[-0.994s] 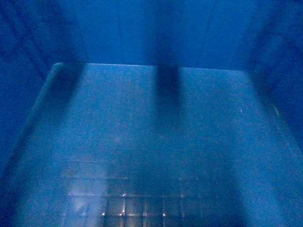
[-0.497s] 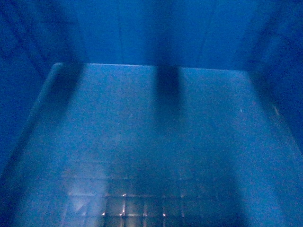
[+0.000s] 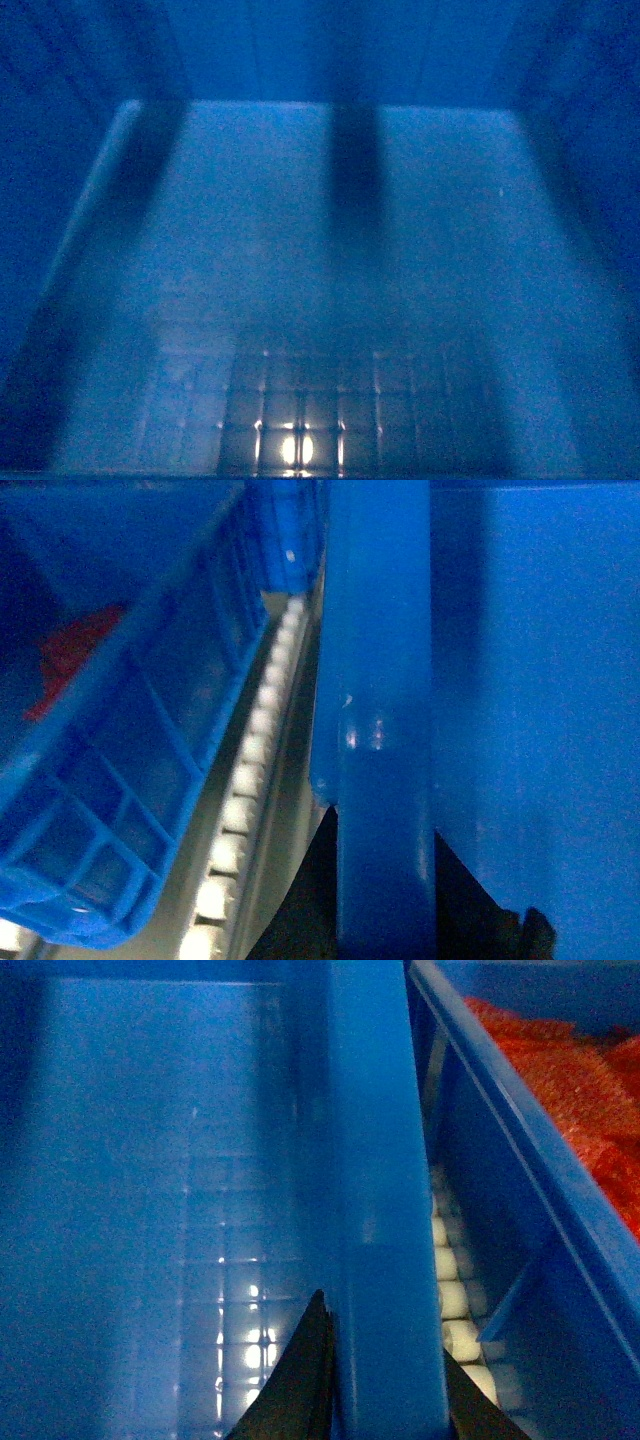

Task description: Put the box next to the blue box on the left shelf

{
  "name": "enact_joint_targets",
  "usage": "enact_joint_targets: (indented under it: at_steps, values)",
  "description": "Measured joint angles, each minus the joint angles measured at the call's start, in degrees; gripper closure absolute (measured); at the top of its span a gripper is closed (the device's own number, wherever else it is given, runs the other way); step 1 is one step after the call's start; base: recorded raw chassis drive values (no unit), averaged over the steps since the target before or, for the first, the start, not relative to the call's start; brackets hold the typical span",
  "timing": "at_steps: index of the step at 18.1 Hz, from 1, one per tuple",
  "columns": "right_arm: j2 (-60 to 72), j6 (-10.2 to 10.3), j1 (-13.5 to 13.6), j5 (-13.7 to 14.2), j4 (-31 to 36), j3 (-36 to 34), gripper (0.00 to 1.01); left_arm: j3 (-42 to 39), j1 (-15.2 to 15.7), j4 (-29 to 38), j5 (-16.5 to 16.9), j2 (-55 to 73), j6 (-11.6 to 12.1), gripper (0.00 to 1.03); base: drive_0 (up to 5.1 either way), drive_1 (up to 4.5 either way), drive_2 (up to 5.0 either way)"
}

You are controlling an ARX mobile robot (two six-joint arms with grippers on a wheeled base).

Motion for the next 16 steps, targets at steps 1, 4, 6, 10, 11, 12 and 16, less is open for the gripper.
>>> enact_joint_targets:
  at_steps: [1,4,6,10,11,12,16]
  values:
    - [2.91,0.35,-2.1,-2.84,0.7,0.59,0.9,0.98,2.56,-0.48,3.91,4.04,-1.27,0.93,0.0,0.0,0.0]
    - [16.68,3.21,-9.6,-14.8,4.17,5.7,0.92,7.41,8.79,-1.84,10.47,13.42,-1.66,0.94,0.0,0.0,0.0]
    - [20.83,4.39,-10.97,-17.11,4.28,6.86,0.93,10.16,10.1,-3.74,12.87,16.9,-1.92,0.95,0.0,0.0,0.0]
    - [23.08,4.31,-10.86,-16.94,2.1,7.32,0.93,10.03,10.75,-4.92,15.54,22.34,-3.98,0.95,0.0,0.0,0.0]
    - [23.37,4.2,-10.69,-16.76,1.95,7.67,0.93,9.94,11.04,-4.46,15.85,22.75,-4.15,0.95,0.0,0.0,0.0]
    - [23.54,4.0,-10.32,-16.26,1.86,7.82,0.93,9.44,11.37,-3.85,16.17,23.17,-4.17,0.95,0.0,0.0,0.0]
    - [23.63,5.03,-8.7,-15.08,1.2,8.37,0.86,8.35,12.02,-2.03,15.76,22.69,-3.54,0.89,0.0,0.0,0.0]
